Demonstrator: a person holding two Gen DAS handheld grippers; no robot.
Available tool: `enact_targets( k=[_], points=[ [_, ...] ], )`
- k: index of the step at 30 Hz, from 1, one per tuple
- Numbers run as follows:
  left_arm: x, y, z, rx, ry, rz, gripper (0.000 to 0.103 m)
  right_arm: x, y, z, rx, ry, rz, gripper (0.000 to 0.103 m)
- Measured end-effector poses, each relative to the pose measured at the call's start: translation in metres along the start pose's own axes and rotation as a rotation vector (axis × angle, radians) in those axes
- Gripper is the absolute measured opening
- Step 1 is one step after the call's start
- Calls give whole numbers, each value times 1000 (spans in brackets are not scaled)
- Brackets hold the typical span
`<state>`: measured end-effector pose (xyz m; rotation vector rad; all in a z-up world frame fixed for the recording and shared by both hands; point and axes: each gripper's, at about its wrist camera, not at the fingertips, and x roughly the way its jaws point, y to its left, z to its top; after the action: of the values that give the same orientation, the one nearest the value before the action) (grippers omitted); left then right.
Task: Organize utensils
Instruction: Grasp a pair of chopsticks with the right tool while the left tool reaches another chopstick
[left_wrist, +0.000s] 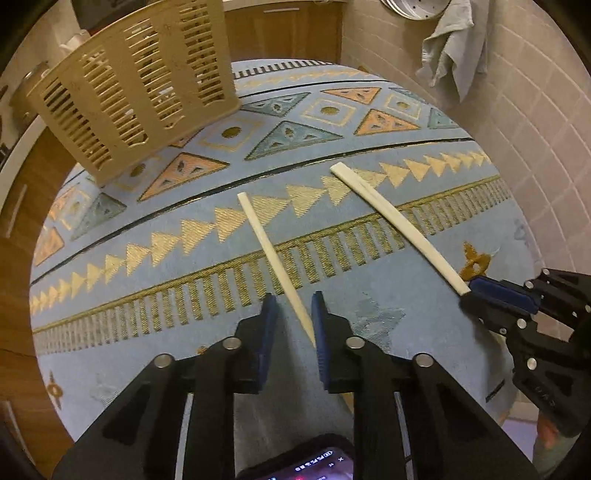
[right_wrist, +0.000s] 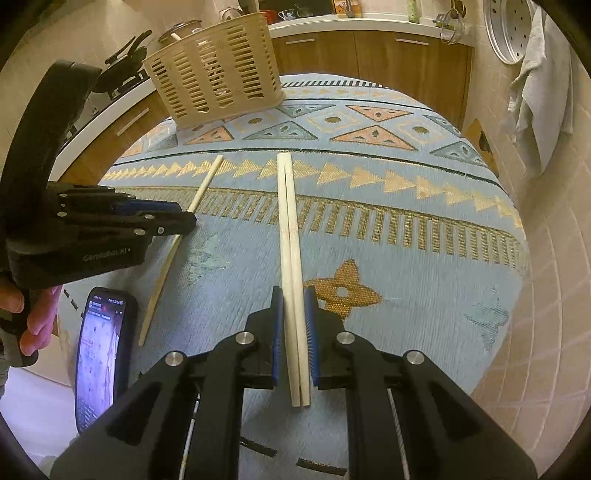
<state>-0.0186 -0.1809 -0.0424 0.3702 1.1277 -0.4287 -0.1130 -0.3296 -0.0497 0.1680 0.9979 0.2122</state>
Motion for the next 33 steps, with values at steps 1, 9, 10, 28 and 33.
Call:
enact_targets(
  k=[1, 9, 10, 28, 33],
  points=[
    [0, 0, 1, -5, -2, 8, 12, 0, 1, 0, -1, 0, -2, 10],
    [6, 26, 13, -87, -44, -121, 7, 2, 3, 2, 9, 9, 12, 10],
    [7, 30, 14, -102, -49, -136, 6, 3, 2, 3, 14, 11, 17, 10],
    [-16, 113, -7, -261, -63, -151, 4, 24, 29, 47, 22, 53, 64, 10],
    [-19, 141, -32, -306, -69, -120, 4, 38, 36, 58, 14, 108, 57, 11]
  ],
)
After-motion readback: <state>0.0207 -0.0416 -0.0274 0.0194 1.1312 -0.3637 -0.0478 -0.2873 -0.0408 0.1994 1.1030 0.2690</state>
